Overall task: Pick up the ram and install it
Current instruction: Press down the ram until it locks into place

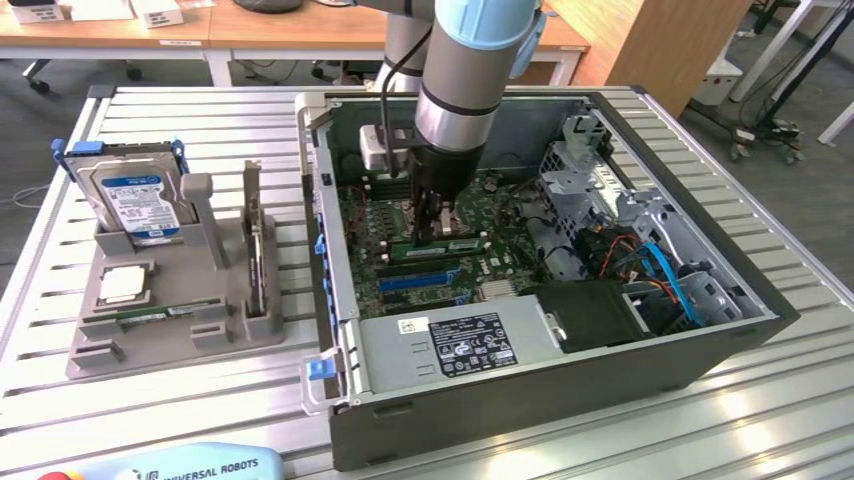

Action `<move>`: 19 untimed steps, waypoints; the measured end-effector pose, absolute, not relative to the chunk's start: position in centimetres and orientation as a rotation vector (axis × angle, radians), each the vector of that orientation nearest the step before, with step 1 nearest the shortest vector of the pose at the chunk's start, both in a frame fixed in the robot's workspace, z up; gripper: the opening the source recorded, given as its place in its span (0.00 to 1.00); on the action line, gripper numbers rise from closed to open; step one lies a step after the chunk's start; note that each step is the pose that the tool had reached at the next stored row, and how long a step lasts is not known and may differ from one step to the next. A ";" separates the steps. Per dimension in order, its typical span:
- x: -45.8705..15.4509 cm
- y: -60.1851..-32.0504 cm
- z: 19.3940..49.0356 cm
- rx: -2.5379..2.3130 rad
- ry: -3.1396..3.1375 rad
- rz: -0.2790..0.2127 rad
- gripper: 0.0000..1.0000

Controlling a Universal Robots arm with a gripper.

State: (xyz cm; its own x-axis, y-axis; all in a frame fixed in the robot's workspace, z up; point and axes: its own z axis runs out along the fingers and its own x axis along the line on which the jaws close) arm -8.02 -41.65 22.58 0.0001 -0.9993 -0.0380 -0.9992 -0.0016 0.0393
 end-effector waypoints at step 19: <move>-8.0 -41.6 22.3 2.221 -2.219 -0.086 0.10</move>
State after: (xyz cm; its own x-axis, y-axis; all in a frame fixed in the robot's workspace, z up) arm -8.02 -41.65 22.31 0.0001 -0.9993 -0.0380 -0.9992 -0.0016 0.0393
